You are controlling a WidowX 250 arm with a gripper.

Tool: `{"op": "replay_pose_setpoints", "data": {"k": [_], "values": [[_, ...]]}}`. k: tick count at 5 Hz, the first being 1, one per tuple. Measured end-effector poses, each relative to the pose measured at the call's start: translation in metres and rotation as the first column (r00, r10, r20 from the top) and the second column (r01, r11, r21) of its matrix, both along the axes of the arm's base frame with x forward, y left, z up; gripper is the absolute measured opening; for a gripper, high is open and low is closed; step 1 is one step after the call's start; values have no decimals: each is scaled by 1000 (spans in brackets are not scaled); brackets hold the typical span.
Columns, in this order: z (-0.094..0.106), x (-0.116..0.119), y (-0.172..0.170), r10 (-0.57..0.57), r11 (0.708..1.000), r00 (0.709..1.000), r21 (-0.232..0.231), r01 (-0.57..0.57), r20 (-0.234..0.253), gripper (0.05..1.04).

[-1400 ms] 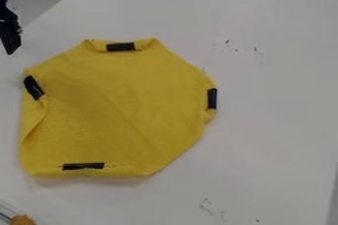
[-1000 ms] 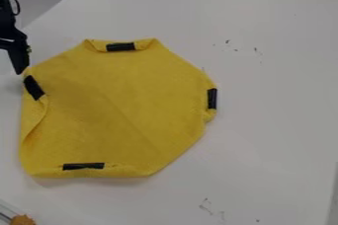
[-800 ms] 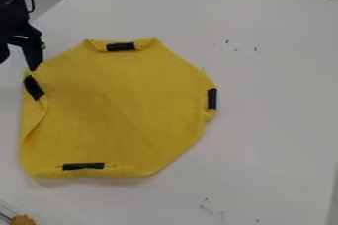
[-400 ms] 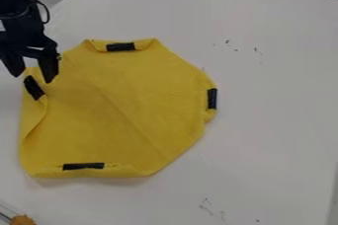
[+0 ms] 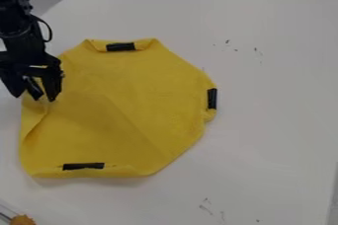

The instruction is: Unfold the cloth

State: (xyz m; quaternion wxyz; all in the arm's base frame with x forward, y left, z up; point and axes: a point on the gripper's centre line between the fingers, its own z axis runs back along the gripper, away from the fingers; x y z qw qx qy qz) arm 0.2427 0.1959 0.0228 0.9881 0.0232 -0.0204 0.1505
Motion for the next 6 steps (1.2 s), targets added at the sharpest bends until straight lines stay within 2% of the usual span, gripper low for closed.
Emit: {"op": "replay_pose_setpoints", "data": {"k": [1, 2, 4, 5, 6], "values": [[-3, -3, -3, 11, 1000, 1000, -13, -11, -7, 1000], [-3, -1, -3, -1, 1000, 1000, -9, 1, 5, 947], [-6, 2, -1, 4, 1000, 1000, -1, -4, 22, 356], [-6, 3, -2, 13, 1000, 1000, -3, -13, 24, 231], [-6, 4, -4, 16, 1000, 1000, 0, -16, 24, 482]]}}
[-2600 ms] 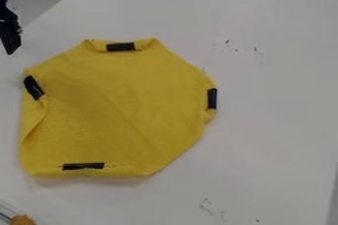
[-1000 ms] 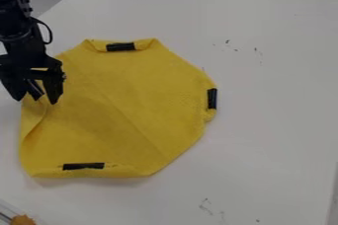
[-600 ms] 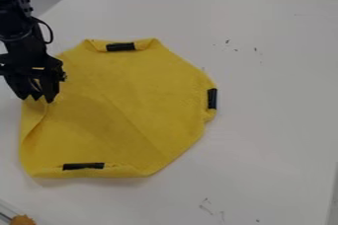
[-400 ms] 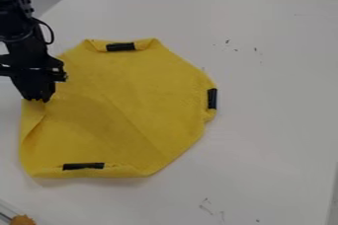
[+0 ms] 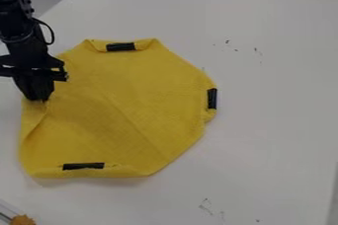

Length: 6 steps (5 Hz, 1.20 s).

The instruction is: Unfold the cloth

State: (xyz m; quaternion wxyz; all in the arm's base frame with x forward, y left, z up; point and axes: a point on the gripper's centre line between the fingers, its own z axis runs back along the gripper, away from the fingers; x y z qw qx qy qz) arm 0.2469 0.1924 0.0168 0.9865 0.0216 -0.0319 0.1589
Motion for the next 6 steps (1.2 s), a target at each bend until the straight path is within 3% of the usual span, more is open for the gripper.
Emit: {"op": "replay_pose_setpoints", "data": {"k": [1, 2, 3, 4, 6], "values": [[0, 1, -1, -7, 1000, 1000, 3, 7, -4, 786], [1, 1, -1, -6, 1000, 1000, 3, 6, -3, 999], [-3, 2, -2, -2, 1000, 1000, -13, 2, -1, 997], [-8, 0, 1, 30, 999, 1000, -22, -30, -3, 912], [-10, -2, 2, 73, 997, 997, -39, -73, -8, 345]]}}
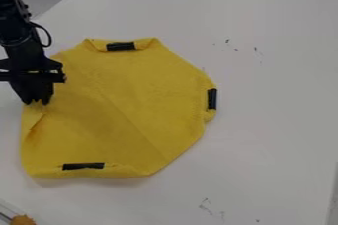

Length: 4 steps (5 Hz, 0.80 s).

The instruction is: Unfold the cloth

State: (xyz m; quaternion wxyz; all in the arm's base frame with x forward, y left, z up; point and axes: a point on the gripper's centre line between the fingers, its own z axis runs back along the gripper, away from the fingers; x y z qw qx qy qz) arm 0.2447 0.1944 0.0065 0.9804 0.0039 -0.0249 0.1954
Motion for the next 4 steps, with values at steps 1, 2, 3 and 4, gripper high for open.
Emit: {"op": "replay_pose_setpoints", "data": {"k": [1, 2, 3, 4], "values": [[0, -1, 0, 8, 1000, 1000, -1, -8, -3, 175], [6, -4, 1, 18, 1000, 1000, 14, -17, -21, 80], [36, -3, 7, 62, 993, 997, 100, -66, 44, 62], [34, -14, 12, 141, 984, 987, 95, -147, 74, 80]]}}
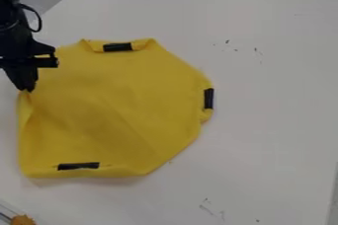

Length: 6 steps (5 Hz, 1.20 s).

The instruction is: Unfold the cloth

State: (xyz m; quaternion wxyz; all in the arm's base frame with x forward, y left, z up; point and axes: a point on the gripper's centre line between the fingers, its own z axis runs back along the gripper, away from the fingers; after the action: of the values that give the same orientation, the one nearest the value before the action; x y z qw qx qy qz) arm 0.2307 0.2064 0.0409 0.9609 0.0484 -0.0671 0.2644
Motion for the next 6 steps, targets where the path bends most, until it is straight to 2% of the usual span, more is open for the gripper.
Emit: {"op": "replay_pose_setpoints", "data": {"k": [1, 2, 3, 4, 6], "values": [[-6, -10, 10, 57, 998, 996, -25, -56, 68, 231], [-20, -19, 19, 89, 996, 990, -39, -86, 110, 497], [-24, -29, 27, 119, 993, 986, -11, -119, 120, 807], [-23, -39, 40, 129, 990, 986, 42, -134, 103, 1005], [-5, -50, 80, 121, 975, 989, 179, -134, 83, 1000]]}}
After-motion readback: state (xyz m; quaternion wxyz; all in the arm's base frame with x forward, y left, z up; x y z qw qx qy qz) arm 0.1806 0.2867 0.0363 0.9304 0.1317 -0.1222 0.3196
